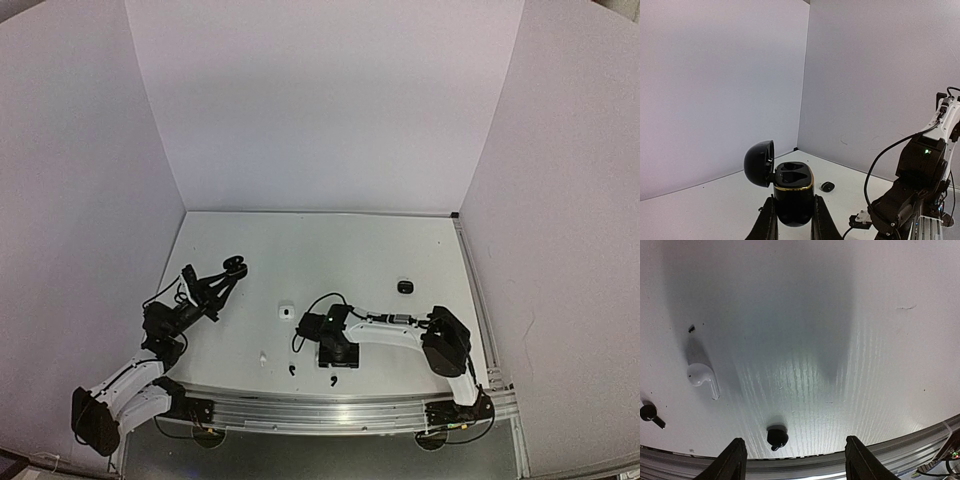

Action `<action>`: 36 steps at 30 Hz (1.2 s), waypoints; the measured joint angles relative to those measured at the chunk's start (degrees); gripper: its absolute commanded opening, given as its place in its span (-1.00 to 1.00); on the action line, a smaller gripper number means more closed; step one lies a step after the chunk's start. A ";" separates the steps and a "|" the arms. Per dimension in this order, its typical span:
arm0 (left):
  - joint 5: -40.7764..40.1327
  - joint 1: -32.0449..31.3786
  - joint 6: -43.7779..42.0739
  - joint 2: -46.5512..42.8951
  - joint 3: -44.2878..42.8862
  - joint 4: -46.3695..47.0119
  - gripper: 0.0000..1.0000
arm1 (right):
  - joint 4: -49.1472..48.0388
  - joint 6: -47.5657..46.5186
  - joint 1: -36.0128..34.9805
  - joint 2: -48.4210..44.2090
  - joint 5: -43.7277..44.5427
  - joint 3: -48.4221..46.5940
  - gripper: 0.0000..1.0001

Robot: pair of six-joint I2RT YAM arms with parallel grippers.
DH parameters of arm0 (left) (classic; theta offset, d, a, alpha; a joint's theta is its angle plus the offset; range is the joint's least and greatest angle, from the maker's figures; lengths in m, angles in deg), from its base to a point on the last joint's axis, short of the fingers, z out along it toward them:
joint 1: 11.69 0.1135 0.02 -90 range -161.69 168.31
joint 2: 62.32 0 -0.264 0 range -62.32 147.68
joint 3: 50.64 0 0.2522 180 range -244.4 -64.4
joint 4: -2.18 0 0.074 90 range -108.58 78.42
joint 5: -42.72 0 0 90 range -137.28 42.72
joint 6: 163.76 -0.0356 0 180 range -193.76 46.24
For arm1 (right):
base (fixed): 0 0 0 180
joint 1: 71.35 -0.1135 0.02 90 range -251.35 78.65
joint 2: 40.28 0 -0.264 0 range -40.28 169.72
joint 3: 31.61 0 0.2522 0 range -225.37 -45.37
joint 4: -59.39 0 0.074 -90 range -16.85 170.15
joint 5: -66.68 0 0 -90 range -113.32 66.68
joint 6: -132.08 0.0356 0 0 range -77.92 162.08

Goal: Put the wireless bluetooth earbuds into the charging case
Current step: Pick up the right earbud from the center of the board.

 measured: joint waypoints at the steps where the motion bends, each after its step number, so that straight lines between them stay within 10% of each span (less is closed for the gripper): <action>1: 0.15 0.00 0.29 0.03 0.01 0.03 -1.00 | -1.10 0.28 -0.39 0.03 -0.30 0.65 0.11; 36: 2.56 0.02 0.81 1.71 0.42 1.01 -1.00 | -9.51 2.53 -1.93 1.79 -5.87 6.03 -0.49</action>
